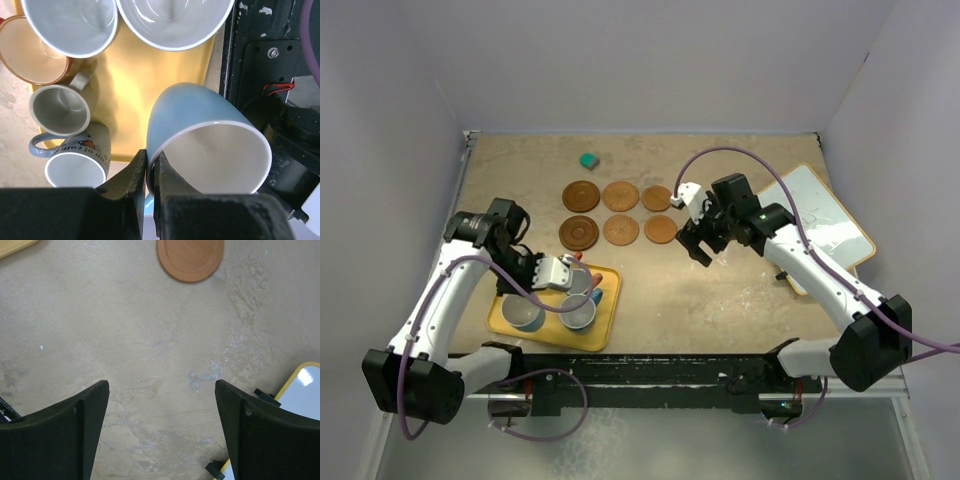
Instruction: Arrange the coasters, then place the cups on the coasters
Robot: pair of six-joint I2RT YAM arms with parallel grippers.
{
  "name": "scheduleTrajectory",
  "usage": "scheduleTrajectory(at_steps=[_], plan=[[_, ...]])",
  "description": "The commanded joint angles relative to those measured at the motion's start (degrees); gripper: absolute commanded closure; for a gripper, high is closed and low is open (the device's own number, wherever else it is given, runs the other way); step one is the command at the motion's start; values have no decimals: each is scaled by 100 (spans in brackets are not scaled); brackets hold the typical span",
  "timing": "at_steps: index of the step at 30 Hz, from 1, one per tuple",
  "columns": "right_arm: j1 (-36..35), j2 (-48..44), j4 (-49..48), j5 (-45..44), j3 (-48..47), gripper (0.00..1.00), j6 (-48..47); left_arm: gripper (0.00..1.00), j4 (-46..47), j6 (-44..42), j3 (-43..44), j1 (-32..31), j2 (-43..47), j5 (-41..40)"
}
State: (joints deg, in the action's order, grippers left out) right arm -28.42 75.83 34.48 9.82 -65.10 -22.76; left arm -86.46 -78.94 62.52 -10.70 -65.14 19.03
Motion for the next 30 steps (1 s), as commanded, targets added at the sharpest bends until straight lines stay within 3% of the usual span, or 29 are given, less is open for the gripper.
scheduleTrajectory(at_steps=[1, 14, 25, 30], plan=[[26, 54, 106, 46, -55, 12, -85, 97, -213, 383, 631, -29, -68, 219], [112, -95, 112, 54, -60, 11, -63, 97, 1055, 2469, 2333, -20, -659, -481], [311, -289, 143, 80, -90, 11, -52, 97, 3021, 4990, 2917, 240, -1671, -968], [450, -418, 133, 51, -99, 11, -43, 97, 3613, 5705, 3056, 298, -2250, -1033]])
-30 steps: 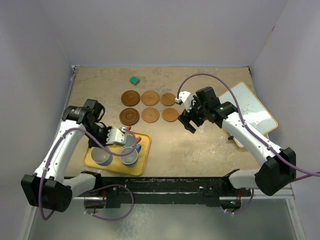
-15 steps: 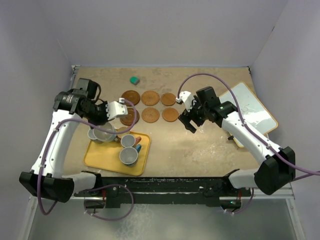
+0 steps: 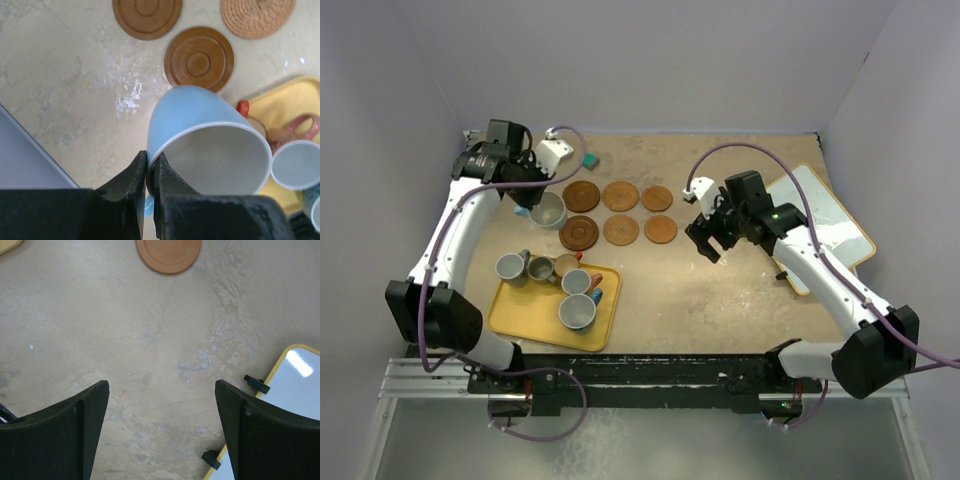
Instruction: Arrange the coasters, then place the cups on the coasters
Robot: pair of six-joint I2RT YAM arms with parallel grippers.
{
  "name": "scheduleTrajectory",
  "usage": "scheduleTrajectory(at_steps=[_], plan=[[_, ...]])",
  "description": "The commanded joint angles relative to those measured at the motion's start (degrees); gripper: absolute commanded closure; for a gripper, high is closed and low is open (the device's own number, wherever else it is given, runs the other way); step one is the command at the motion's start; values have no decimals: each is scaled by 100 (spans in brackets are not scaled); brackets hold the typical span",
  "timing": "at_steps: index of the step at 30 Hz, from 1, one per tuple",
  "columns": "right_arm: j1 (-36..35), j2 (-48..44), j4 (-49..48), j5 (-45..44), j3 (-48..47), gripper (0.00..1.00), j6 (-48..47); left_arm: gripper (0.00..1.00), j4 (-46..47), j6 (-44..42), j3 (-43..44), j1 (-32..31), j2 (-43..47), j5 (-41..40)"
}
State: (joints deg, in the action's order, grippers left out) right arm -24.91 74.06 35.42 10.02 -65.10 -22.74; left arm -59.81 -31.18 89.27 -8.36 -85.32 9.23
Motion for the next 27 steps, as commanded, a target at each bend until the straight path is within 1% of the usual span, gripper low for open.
scheduleTrajectory(at_steps=[1, 4, 8, 16, 21, 27], plan=[[120, -269, 36, 17, -104, 11, -45, 97, 1048, 1029, 401, 67, -350, -53], [190, -351, -20, -176, -83, 11, -62, 97, 1385, 1267, 522, 80, -680, -15], [317, -447, -209, -478, -58, 11, -16, 97, 1685, 1375, 742, 80, -1108, 92], [685, -664, -526, -969, -14, 8, 472, 97, 1799, 1724, 1286, 80, -1983, 128], [1029, -870, -830, -1366, 75, 0, 757, 97, 1784, 1898, 1592, 85, -2337, 67], [1262, -1043, -978, -1483, 132, 0, 917, 97, 1592, 2093, 2090, 89, -2806, 85]])
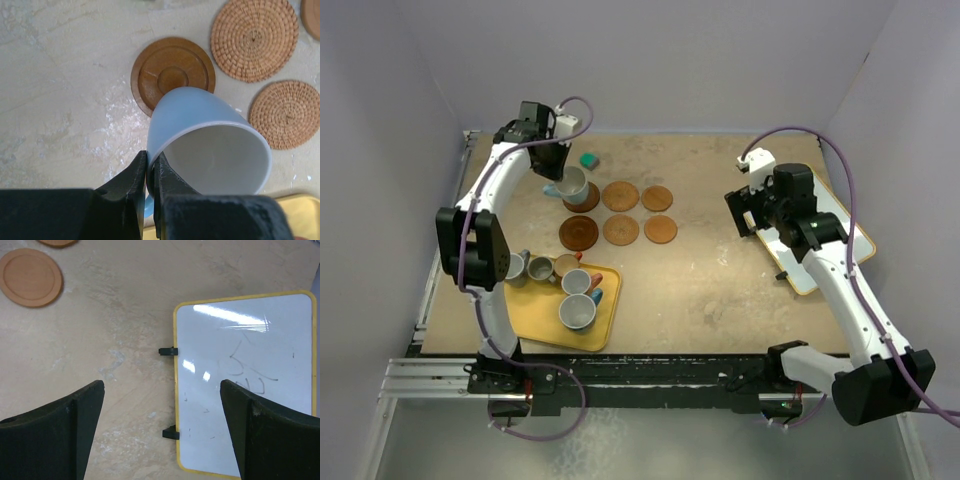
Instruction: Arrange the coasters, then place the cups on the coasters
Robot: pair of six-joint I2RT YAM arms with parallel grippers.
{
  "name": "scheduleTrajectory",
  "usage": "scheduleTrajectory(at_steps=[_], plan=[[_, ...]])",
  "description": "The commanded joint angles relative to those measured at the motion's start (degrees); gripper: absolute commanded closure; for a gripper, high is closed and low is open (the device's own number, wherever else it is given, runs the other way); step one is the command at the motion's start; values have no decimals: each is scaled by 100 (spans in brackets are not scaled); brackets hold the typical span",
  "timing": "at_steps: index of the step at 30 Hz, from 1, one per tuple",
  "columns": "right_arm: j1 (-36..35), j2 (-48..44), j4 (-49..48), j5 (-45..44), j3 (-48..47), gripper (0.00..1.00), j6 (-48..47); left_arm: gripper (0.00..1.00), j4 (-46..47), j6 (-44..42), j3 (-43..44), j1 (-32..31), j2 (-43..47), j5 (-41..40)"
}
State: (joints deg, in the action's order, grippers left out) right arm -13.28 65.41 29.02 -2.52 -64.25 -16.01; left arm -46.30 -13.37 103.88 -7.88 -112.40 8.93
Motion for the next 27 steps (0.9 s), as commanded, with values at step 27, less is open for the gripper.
scheduleTrajectory(at_steps=[27], plan=[[282, -331, -488, -242, 127, 0, 174, 97, -744, 797, 2203, 181, -1455, 352]])
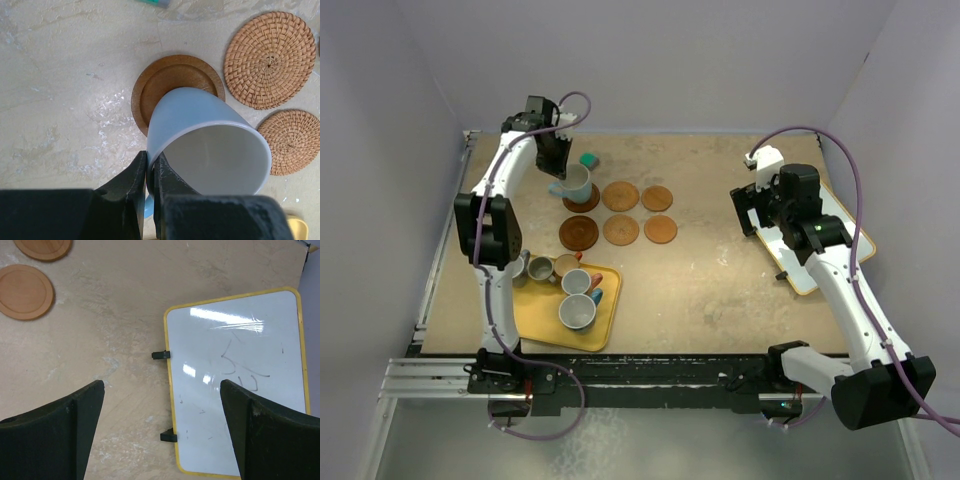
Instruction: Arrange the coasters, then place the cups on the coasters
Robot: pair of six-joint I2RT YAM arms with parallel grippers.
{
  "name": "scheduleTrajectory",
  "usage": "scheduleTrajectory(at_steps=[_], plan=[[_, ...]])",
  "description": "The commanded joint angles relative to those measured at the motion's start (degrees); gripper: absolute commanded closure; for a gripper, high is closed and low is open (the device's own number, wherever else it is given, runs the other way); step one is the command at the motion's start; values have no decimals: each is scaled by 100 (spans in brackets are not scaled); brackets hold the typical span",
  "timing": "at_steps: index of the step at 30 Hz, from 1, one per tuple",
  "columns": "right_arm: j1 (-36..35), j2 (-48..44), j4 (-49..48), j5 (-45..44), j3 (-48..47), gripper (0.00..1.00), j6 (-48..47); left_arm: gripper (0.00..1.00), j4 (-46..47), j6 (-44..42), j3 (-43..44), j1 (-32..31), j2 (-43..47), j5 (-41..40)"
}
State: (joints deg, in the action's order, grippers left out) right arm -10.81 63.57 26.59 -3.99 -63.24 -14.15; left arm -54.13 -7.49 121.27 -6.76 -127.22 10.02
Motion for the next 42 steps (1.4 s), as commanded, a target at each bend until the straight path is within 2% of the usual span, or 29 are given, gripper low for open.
scheduleTrajectory(at_steps=[1, 26, 33, 42], plan=[[35, -142, -257, -94, 31, 0, -17, 97, 40, 226, 484, 71, 10, 264], [35, -82, -257, -63, 27, 0, -75, 97, -211, 227, 884, 114, -417, 299], [35, -76, -268, -52, 25, 0, -76, 93, -265, 191, 889, 114, -507, 307], [35, -83, -268, -50, 31, 0, -78, 80, -247, 197, 898, 119, -363, 231]])
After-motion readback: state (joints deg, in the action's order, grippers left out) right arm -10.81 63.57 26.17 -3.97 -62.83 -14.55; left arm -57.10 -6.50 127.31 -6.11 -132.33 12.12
